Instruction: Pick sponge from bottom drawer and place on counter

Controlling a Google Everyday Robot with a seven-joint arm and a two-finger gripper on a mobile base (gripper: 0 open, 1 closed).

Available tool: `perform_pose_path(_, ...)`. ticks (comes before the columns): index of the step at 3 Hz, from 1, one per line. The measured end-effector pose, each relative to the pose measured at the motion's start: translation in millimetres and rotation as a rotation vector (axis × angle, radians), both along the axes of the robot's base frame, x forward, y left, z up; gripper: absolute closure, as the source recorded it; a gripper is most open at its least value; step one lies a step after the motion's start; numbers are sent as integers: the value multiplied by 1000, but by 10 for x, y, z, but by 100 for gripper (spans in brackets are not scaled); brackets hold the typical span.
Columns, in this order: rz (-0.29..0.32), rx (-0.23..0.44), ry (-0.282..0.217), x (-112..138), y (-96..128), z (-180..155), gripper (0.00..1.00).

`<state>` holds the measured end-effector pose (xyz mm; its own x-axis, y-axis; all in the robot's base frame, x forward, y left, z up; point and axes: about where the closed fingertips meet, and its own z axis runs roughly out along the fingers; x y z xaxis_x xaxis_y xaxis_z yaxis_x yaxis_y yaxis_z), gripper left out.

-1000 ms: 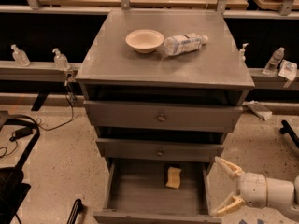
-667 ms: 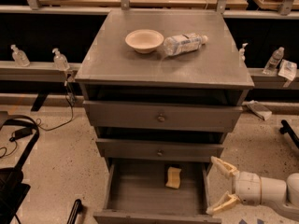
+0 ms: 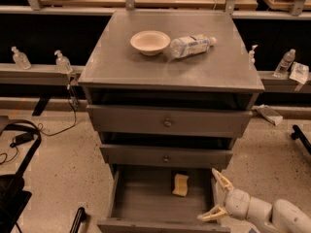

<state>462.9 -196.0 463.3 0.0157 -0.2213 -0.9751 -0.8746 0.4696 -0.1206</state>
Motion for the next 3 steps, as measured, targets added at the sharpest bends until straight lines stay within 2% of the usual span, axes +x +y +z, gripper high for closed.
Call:
perform_pose_path(1,-50,-62,-24,129,82,-444,0)
perform_pose_path(2,-130,-98,-7,306,228,-777,0)
perform_pose_path(3,-312,-78,80,689,278,-1294,0)
